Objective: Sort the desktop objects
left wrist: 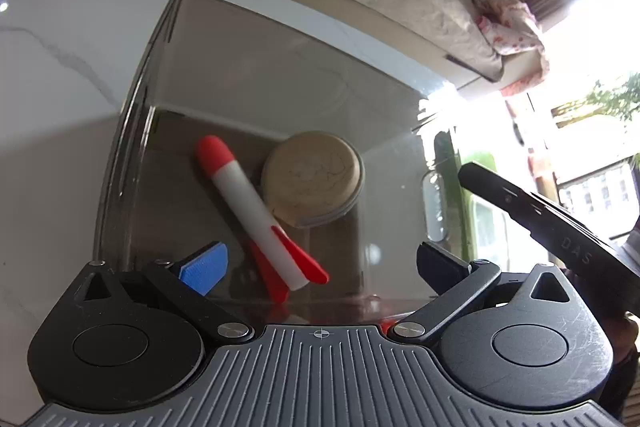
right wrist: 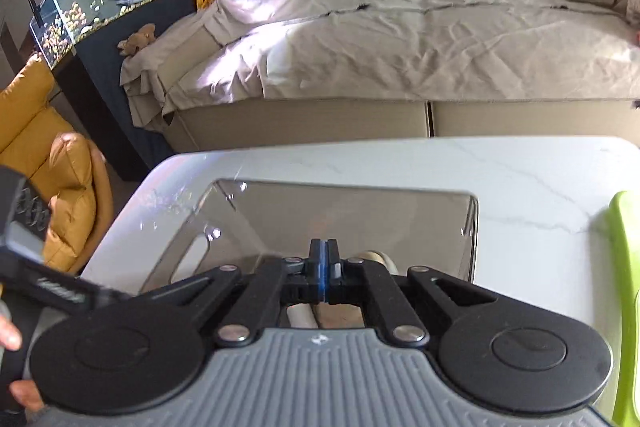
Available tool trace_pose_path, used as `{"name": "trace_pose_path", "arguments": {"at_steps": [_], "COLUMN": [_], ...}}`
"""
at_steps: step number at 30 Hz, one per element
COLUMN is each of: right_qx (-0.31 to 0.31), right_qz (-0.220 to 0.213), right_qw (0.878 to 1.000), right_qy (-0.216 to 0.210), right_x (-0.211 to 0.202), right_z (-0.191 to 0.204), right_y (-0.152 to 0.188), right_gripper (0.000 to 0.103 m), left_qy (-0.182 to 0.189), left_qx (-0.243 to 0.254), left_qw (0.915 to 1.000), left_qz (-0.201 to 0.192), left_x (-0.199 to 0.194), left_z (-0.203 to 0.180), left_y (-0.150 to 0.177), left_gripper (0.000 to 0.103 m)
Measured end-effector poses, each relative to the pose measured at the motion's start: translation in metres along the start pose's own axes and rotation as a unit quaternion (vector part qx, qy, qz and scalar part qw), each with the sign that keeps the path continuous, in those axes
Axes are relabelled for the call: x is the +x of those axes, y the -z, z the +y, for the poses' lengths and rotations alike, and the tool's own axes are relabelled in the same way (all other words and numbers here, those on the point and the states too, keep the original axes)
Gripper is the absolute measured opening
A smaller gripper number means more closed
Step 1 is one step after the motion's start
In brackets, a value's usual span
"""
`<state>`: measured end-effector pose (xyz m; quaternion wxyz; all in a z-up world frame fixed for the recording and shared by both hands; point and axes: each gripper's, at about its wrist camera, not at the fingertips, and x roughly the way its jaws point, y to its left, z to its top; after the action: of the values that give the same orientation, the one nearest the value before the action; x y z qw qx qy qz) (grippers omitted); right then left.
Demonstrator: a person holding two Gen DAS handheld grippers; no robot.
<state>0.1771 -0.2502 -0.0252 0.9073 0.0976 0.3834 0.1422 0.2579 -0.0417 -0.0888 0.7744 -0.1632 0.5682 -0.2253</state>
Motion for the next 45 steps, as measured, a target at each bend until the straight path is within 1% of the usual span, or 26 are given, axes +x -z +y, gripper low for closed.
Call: {"name": "trace_pose_path", "arguments": {"at_steps": [2,4,5,6,8,10,14,16,18,19,20,21,24,25,26,27,28,29,31,32,33,35,36,39,42,45], "right_qx": [-0.007,-0.028,-0.047,-0.075,-0.141,-0.217,-0.360,-0.390,-0.399,-0.395,-0.389,-0.383,-0.369,-0.364,-0.354,-0.340,-0.319,-0.279,-0.143,-0.063,0.010,0.139,0.177,0.241,0.314,0.317], "right_qz": [0.033,0.076,0.097,0.115,0.145,0.169,0.197,0.236,0.275,0.286,0.294,0.298,0.313,0.324,0.332,0.337,0.332,0.322,0.306,0.299,0.292,0.284,0.281,0.269,0.263,0.276], "right_qw": [0.999,0.997,0.994,0.991,0.979,0.961,0.911,0.888,0.871,0.869,0.869,0.871,0.870,0.868,0.870,0.873,0.883,0.901,0.939,0.951,0.956,0.949,0.943,0.932,0.912,0.907], "right_qy": [-0.001,0.010,0.011,0.008,0.006,0.003,0.043,0.065,0.079,0.081,0.079,0.080,0.091,0.091,0.092,0.094,0.091,0.082,0.058,0.047,0.037,0.018,0.016,0.015,-0.009,-0.020], "right_x": [0.010,0.023,0.030,0.038,0.057,0.080,0.139,0.172,0.202,0.211,0.219,0.225,0.238,0.242,0.244,0.244,0.241,0.236,0.224,0.219,0.215,0.211,0.210,0.211,0.219,0.228], "right_z": [0.006,0.011,0.015,0.023,0.050,0.081,0.129,0.139,0.142,0.142,0.142,0.142,0.143,0.142,0.141,0.140,0.140,0.138,0.124,0.114,0.104,0.085,0.079,0.070,0.056,0.049], "right_y": [0.004,0.004,0.003,0.001,-0.001,0.000,0.016,0.027,0.036,0.038,0.038,0.039,0.041,0.042,0.043,0.042,0.039,0.031,0.012,0.004,0.001,0.002,0.005,0.014,0.030,0.039], "right_gripper": [0.013,0.049,0.057,0.064,0.068,0.079,0.078,0.067,0.058,0.059,0.066,0.068,0.059,0.046,0.031,0.032,0.032,0.031,0.030,0.030,0.030,0.030,0.030,0.030,0.030,0.035], "left_qy": [-0.028,-0.026,-0.022,-0.017,-0.018,-0.028,-0.040,-0.046,-0.051,-0.054,-0.057,-0.060,-0.043,-0.040,-0.039,-0.038,-0.037,-0.034,-0.027,-0.024,-0.022,-0.016,-0.015,-0.014,-0.016,-0.016], "left_qx": [0.010,0.015,0.012,0.009,-0.002,-0.020,-0.071,-0.096,-0.121,-0.133,-0.146,-0.158,-0.198,-0.208,-0.216,-0.221,-0.226,-0.231,-0.239,-0.241,-0.241,-0.240,-0.238,-0.231,-0.229,-0.231], "left_qw": [0.9995,0.9995,0.9993,0.9987,0.9961,0.9927,0.9867,0.9824,0.9773,0.9744,0.9714,0.9681,0.9617,0.9603,0.9590,0.9581,0.9574,0.9568,0.9555,0.9552,0.9555,0.9562,0.9572,0.9599,0.9612,0.9618], "left_qz": [0.006,-0.012,-0.030,-0.048,-0.086,-0.115,-0.141,-0.154,-0.166,-0.173,-0.179,-0.185,-0.185,-0.182,-0.179,-0.177,-0.176,-0.173,-0.171,-0.170,-0.169,-0.167,-0.164,-0.158,-0.152,-0.145], "left_x": [0.005,-0.010,-0.023,-0.036,-0.065,-0.086,-0.107,-0.118,-0.129,-0.134,-0.139,-0.145,-0.148,-0.145,-0.141,-0.140,-0.138,-0.138,-0.131,-0.130,-0.128,-0.125,-0.124,-0.122,-0.119,-0.115], "left_z": [-0.006,-0.008,-0.006,-0.004,0.003,0.017,0.055,0.074,0.094,0.103,0.113,0.123,0.152,0.159,0.165,0.170,0.175,0.179,0.183,0.185,0.185,0.183,0.182,0.177,0.173,0.172], "left_y": [-0.008,-0.014,-0.013,-0.011,-0.003,0.010,0.039,0.054,0.069,0.076,0.084,0.091,0.103,0.104,0.106,0.107,0.107,0.108,0.110,0.110,0.111,0.113,0.113,0.115,0.116,0.116], "left_gripper": [0.103,0.103,0.103,0.103,0.103,0.103,0.103,0.103,0.103,0.103,0.103,0.103,0.103,0.103,0.103,0.103,0.103,0.103,0.103,0.103,0.103,0.103,0.103,0.103,0.103,0.103]}}
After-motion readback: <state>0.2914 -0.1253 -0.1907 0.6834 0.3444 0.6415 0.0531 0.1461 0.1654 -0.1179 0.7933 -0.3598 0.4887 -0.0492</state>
